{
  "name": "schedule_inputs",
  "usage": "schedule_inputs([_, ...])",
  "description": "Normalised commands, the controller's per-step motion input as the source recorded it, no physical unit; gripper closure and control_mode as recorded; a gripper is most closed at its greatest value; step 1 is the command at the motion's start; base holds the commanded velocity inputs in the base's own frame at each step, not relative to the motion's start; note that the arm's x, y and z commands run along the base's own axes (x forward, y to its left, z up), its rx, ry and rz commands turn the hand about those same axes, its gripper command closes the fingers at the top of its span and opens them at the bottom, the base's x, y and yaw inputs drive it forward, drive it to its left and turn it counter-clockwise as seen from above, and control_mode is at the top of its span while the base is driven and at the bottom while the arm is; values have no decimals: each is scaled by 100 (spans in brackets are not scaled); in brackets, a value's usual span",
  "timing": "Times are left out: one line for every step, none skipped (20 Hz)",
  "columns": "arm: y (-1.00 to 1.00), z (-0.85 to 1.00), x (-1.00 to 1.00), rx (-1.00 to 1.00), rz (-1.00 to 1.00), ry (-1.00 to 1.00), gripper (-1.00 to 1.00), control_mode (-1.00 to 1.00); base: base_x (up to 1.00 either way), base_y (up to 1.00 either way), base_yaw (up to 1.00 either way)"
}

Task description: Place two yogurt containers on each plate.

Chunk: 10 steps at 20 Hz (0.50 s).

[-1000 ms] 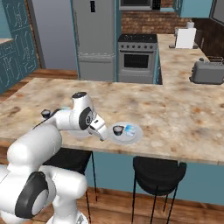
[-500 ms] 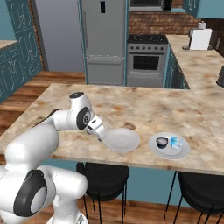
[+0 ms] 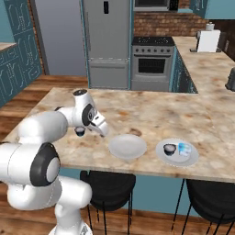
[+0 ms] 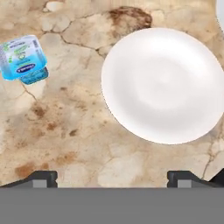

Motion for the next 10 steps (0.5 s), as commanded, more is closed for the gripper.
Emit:
schedule_inputs([94,0,100,15,29,-9,-100,-100,0,0,0])
schedule_inputs([100,-3,100,15,30,-7,-100,-100,0,0,0])
schedule_inputs([100,-9,87,11,27,-13,-100,-100,0,0,0])
schedule_inputs([100,-13,84,13,25,-12,-100,-100,0,0,0])
schedule_inputs([100,-19,71,20,23,-3,-100,-100,0,0,0])
schedule_inputs([93,-36,57,22,21,0,-100,-100,0,0,0])
schedule_inputs([86,-41,51,22,19,-3,-100,-100,0,0,0])
schedule_inputs([69,-29,29,17,19,0,-100,-100,0,0,0])
schedule_inputs([9,0,0,2,0,0,-100,-100,0,0,0])
schedule_inputs([18,-3,0,-1,2,7,-100,-100,0,0,0])
